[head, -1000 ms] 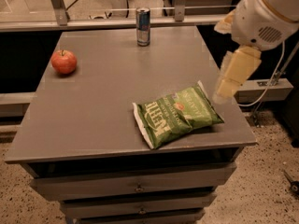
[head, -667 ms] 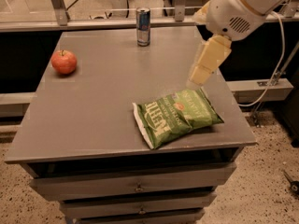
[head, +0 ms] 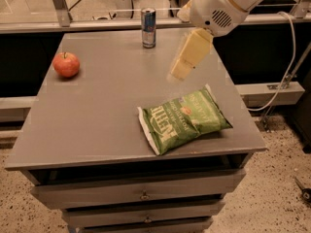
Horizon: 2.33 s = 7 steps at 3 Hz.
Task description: Pick apple
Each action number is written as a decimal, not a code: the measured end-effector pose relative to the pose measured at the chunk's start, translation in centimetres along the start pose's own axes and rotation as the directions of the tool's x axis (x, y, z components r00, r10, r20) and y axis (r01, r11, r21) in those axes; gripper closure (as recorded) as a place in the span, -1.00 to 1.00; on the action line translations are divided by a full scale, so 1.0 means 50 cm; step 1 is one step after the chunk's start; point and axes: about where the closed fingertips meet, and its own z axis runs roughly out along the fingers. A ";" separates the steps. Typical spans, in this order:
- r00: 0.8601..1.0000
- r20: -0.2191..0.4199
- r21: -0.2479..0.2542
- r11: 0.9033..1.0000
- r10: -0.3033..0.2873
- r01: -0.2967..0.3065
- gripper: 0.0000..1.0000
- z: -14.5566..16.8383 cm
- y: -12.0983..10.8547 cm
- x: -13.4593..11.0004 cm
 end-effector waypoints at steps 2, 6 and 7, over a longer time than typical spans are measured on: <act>0.991 0.130 -0.017 0.999 0.035 -0.034 -1.00 0.132 -0.004 -0.082; 0.860 0.459 0.008 0.967 0.222 -0.254 -1.00 0.497 -0.157 -0.290; 0.818 0.528 -0.032 0.968 0.229 -0.250 -1.00 0.566 -0.176 -0.310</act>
Offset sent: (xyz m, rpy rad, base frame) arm 0.0916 0.1495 -0.0551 0.3584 -0.0410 -0.0545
